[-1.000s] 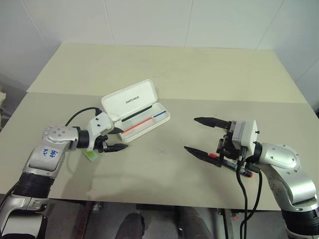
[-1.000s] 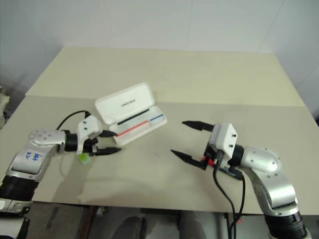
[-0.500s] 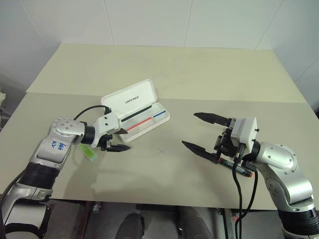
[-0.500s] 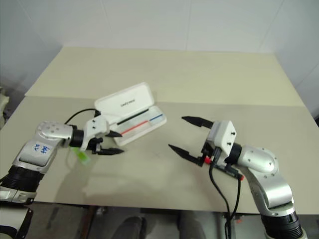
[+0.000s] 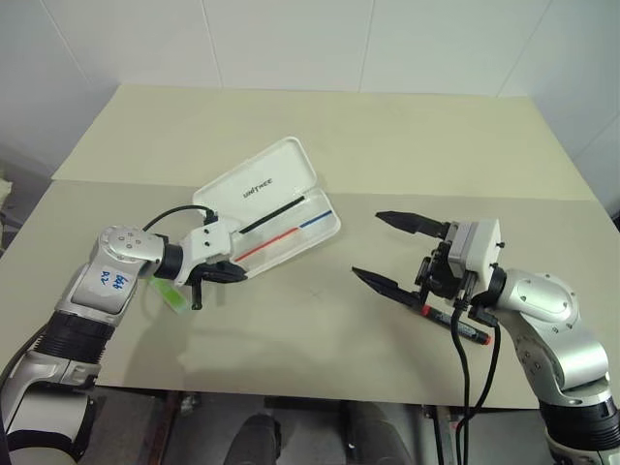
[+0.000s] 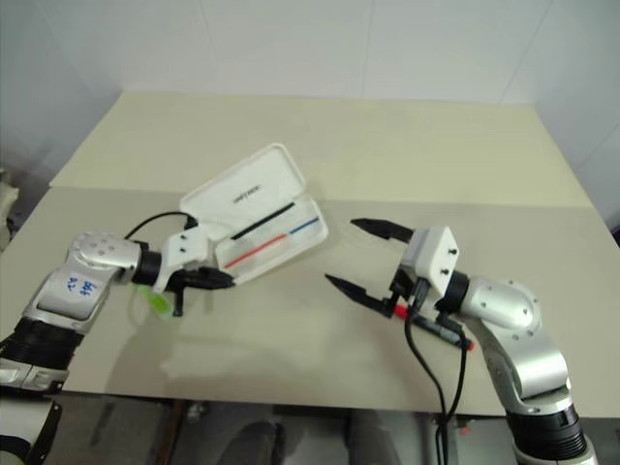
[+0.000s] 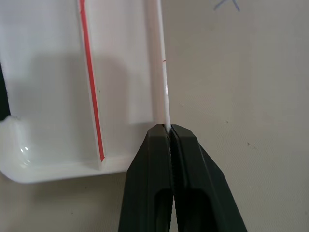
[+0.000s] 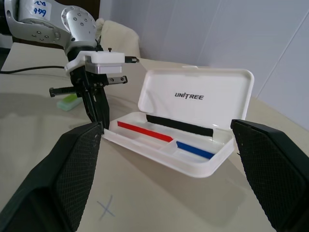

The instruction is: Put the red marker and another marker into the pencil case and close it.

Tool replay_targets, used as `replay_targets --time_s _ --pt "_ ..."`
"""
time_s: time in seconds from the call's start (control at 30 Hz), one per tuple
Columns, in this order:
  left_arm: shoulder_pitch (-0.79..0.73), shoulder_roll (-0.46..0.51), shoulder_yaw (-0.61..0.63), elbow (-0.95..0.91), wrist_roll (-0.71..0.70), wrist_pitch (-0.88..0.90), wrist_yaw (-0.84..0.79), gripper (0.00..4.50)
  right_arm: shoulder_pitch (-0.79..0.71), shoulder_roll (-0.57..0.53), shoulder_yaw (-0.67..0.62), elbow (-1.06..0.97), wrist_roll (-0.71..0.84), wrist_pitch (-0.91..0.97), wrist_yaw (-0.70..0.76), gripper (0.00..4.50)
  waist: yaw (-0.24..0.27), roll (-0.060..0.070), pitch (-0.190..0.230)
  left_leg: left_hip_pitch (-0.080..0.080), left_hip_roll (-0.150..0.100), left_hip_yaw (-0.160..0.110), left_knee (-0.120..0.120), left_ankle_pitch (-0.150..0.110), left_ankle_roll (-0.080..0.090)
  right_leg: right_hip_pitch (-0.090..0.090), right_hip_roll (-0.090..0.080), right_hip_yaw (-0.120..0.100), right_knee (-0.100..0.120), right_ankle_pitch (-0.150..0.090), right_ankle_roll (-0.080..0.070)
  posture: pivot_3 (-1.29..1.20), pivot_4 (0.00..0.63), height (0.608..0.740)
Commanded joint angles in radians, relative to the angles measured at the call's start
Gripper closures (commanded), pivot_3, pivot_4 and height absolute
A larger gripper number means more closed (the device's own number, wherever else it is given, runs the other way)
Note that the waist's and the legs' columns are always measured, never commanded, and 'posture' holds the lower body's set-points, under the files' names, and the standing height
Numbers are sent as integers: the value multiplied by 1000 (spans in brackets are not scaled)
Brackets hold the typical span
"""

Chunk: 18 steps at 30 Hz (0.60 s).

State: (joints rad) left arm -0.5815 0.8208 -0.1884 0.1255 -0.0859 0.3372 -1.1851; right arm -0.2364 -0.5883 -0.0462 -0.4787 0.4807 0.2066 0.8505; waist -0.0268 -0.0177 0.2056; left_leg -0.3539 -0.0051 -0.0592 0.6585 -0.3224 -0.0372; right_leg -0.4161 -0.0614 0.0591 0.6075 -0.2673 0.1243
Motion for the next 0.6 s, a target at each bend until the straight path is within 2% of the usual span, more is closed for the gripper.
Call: replay_targets --time_s 0.03,0.37,0.6 --pt "8 9 -28 -2 13 -4 -37 4490 -18 -6 -16 -46 24 2 -7 0 0 0 0 0 0 0 0 0 0 0 0 0 0 0 0 0 150 740" --pt "-1 -16 -10 -55 -27 -28 -68 4490 -26 -6 -13 -39 26 8 2 0 0 0 0 -1 0 0 0 0 1 0 0 0 0 0 0 0 150 740" --pt "6 5 -40 -160 -53 -22 -177 4490 -24 -15 -17 -40 36 16 9 0 2 0 0 -2 0 -1 0 -1 1 0 0 -1 1 0 0 0 150 740"
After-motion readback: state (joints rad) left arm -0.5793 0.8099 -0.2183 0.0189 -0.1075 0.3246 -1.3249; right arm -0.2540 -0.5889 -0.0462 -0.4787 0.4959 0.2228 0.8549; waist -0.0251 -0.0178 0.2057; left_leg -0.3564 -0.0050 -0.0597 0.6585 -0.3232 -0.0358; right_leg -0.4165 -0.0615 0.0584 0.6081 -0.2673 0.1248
